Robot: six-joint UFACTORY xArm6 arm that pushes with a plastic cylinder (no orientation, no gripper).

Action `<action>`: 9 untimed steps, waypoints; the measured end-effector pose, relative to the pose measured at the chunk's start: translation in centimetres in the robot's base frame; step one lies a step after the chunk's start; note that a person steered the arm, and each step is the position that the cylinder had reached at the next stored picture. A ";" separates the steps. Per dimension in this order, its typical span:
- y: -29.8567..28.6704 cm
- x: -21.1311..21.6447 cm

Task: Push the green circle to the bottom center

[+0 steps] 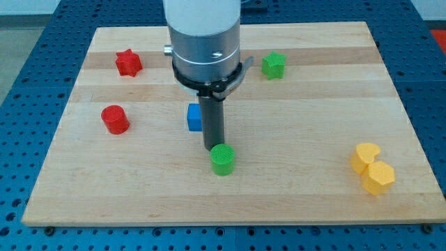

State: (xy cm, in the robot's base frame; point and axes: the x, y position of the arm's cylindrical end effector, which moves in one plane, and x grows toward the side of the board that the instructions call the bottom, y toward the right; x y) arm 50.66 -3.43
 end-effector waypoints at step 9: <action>0.0 4.2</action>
State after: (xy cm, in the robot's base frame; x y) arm 54.85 -3.38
